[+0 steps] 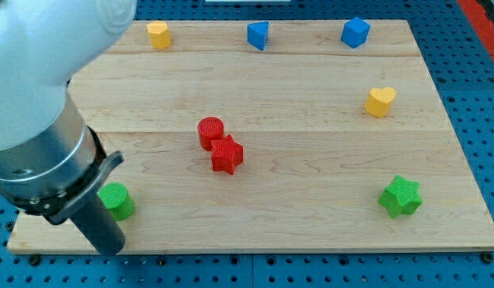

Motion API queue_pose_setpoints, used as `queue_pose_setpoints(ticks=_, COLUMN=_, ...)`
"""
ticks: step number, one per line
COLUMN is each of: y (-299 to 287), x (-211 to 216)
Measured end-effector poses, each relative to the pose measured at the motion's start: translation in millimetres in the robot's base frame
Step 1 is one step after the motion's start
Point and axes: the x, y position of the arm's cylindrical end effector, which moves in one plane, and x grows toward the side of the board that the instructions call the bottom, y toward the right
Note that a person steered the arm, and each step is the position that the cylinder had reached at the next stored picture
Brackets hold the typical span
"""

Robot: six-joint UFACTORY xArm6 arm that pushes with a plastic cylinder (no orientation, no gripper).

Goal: Move the green circle to the left center

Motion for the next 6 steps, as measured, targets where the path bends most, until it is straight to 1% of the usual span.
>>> queue_pose_setpoints(ticks=2, y=-47.6, x=-104.1)
queue_pose_setpoints(ticks=3, y=-52.4, x=-116.1)
queue_pose_setpoints(ticks=4, y=-61.1, x=-84.7)
queue_pose_setpoints(ticks=5, y=4.6, x=-61.2)
queue_pose_setpoints(ticks=6, y=15.2, x=-78.0)
